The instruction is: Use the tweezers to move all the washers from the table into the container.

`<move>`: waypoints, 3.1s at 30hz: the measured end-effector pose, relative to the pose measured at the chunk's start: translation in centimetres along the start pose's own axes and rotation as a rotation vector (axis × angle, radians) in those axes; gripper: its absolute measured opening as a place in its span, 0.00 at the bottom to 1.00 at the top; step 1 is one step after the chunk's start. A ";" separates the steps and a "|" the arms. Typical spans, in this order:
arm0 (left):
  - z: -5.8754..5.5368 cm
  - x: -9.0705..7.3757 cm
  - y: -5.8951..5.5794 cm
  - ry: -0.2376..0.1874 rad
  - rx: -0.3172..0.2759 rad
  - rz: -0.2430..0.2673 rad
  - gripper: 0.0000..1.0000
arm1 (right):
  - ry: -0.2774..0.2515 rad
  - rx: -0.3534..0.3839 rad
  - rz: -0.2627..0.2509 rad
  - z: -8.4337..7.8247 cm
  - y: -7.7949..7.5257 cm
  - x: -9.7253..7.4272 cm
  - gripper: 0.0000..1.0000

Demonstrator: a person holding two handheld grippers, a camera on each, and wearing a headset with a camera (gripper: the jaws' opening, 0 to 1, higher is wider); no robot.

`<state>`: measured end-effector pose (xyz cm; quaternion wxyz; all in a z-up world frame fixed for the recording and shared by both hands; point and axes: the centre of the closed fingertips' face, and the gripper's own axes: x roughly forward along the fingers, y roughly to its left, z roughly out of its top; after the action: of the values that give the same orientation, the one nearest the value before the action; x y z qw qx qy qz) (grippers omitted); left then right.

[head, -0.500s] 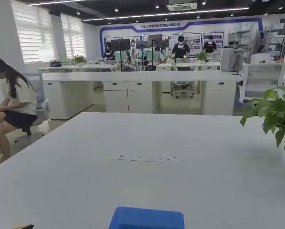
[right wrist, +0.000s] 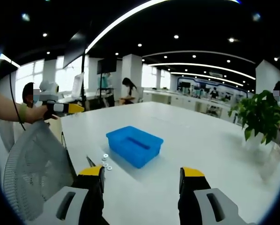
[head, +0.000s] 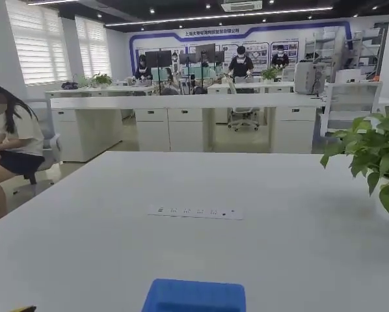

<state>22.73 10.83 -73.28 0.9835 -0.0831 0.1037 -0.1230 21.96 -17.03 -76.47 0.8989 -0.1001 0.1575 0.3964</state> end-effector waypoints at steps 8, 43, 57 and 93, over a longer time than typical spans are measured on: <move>-0.3 0.0 0.0 0.015 -0.001 -0.002 0.77 | 0.009 0.002 -0.001 -0.2 0.0 0.0 0.62; -0.7 0.1 0.0 0.037 0.022 -0.005 0.75 | 0.035 -0.021 0.007 -0.7 0.2 0.1 0.61; -1.2 0.3 0.2 0.057 0.030 0.001 0.77 | 0.030 -0.007 0.009 -0.7 0.2 0.2 0.62; -6.5 0.4 -2.7 0.385 0.051 -0.263 0.67 | 0.243 -0.002 -0.040 -3.5 -1.2 0.7 0.57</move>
<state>21.08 7.24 -79.12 0.9228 -0.0459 0.2745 -0.2663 22.61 -18.39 -79.95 0.8808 -0.1513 0.2630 0.3636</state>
